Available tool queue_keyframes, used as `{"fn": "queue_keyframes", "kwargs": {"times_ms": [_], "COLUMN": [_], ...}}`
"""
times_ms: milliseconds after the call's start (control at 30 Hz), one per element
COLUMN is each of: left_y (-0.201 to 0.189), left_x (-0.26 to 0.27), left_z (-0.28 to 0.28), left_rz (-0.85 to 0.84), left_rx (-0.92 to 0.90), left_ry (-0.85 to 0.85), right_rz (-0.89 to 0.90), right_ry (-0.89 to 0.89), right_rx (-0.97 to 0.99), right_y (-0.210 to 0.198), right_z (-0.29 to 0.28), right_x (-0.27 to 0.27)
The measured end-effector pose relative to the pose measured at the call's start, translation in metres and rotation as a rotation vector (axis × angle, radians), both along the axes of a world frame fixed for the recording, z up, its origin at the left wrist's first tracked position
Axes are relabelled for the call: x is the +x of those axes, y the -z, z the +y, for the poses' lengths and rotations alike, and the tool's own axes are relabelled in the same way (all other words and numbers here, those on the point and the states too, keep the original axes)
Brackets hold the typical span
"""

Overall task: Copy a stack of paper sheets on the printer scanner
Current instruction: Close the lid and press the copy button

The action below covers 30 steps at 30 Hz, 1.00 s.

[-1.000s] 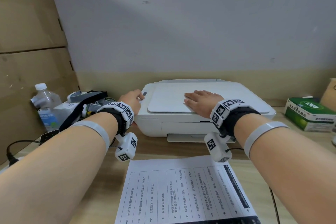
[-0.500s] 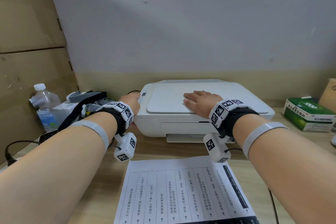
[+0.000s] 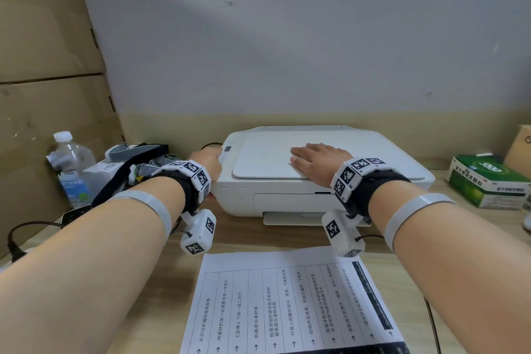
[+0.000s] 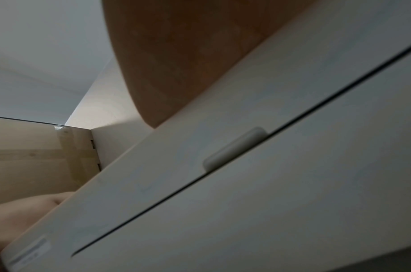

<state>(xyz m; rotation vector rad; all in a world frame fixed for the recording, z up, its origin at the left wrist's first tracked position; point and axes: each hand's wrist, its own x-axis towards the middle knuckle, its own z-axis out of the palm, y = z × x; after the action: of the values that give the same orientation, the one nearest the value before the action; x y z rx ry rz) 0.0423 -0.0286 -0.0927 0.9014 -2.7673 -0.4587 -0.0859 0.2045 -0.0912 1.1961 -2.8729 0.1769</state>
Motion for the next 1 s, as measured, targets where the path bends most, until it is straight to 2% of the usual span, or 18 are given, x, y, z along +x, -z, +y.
{"fn": "queue_keyframes", "kwargs": {"times_ms": [233, 333, 633, 833, 900, 1000], "left_y": [0.001, 0.001, -0.015, -0.023, -0.027, -0.028], "left_x": [0.0, 0.0, 0.002, 0.001, -0.003, -0.016], "left_z": [-0.001, -0.001, 0.009, 0.012, 0.02, 0.031], "left_rz": [0.007, -0.001, -0.163, -0.216, -0.228, -0.171], "left_rx": [-0.002, -0.074, -0.248, -0.312, -0.315, -0.212], "left_ry": [-0.001, 0.014, 0.009, -0.009, 0.022, 0.065], "right_rz": [-0.008, -0.002, 0.033, -0.061, -0.058, -0.013], "right_ry": [0.009, 0.017, 0.038, 0.126, 0.189, 0.308], "right_rx": [-0.006, -0.009, -0.099, -0.135, -0.109, 0.089], "right_y": [-0.002, -0.003, -0.009, -0.013, -0.019, -0.026], "right_z": [0.001, 0.002, 0.007, 0.013, 0.021, 0.035], "right_x": [0.002, 0.006, 0.017, 0.009, 0.008, 0.001]}}
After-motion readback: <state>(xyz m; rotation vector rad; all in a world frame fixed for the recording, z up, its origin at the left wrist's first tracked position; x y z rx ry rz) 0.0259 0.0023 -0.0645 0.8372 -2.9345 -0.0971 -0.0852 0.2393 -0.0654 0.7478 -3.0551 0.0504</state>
